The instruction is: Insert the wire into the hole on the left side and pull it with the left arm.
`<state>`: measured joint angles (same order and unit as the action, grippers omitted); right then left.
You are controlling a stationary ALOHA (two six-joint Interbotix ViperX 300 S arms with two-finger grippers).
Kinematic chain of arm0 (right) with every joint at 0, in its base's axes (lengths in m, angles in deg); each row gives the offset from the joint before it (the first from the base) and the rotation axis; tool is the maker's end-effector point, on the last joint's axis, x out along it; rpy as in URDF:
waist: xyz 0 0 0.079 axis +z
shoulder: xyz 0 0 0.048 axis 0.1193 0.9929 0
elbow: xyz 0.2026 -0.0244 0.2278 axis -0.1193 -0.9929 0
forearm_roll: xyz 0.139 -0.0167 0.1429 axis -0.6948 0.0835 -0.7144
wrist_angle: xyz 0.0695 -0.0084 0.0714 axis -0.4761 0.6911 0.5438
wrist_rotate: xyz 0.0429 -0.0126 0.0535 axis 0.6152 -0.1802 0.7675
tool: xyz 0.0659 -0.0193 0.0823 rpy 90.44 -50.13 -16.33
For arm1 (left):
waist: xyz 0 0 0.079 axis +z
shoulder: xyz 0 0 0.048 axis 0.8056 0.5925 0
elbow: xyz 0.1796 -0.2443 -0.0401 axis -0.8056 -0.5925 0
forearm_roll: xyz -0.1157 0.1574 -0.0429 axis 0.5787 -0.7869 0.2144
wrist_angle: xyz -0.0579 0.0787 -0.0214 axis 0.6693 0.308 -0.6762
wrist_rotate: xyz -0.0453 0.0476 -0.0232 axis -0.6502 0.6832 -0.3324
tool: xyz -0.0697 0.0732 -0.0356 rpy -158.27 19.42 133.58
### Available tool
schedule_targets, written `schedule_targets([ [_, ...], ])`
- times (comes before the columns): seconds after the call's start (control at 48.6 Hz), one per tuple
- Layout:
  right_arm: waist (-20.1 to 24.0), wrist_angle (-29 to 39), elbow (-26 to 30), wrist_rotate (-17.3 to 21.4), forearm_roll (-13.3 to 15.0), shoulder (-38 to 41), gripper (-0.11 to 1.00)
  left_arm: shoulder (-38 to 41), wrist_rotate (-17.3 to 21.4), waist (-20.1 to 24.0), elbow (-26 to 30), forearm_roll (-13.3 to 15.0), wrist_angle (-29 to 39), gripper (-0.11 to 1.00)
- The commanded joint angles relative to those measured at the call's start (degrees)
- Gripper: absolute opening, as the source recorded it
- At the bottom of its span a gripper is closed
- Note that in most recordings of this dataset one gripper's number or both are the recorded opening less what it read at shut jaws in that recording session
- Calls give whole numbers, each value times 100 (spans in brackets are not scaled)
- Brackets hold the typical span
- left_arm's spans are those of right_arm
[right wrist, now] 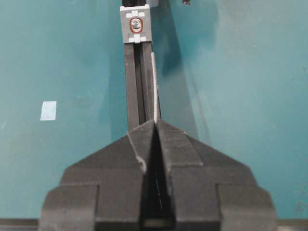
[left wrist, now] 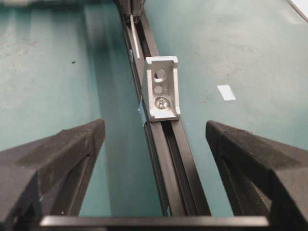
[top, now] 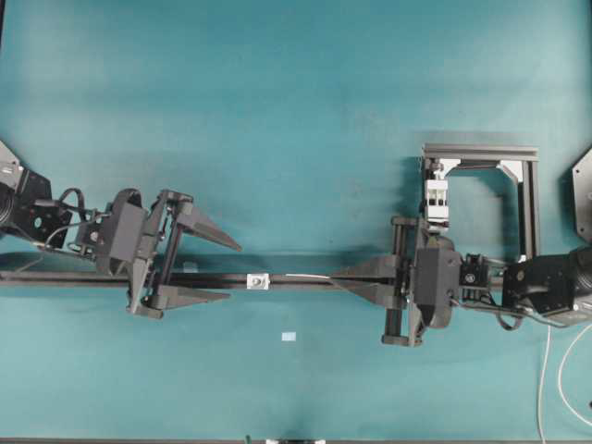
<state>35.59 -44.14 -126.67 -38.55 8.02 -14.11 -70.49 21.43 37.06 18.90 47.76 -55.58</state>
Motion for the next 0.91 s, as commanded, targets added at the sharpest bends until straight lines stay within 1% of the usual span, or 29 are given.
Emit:
schedule_targets([
  [0.0, 18, -105, 62, -9, 9, -26, 1, -114, -9, 35, 53, 9, -53, 66],
  [0.185, 26, -193, 97, -35, 53, 62, 1, -167, -9, 53, 44, 9, -53, 66],
  [0.411, 26, -193, 97, -35, 202, 70, 1, -290, -9, 53, 26, 9, -18, 66],
  [0.885, 18, -211, 132, -79, 237, 70, 1, -316, -9, 53, 53, 9, 0, 66],
])
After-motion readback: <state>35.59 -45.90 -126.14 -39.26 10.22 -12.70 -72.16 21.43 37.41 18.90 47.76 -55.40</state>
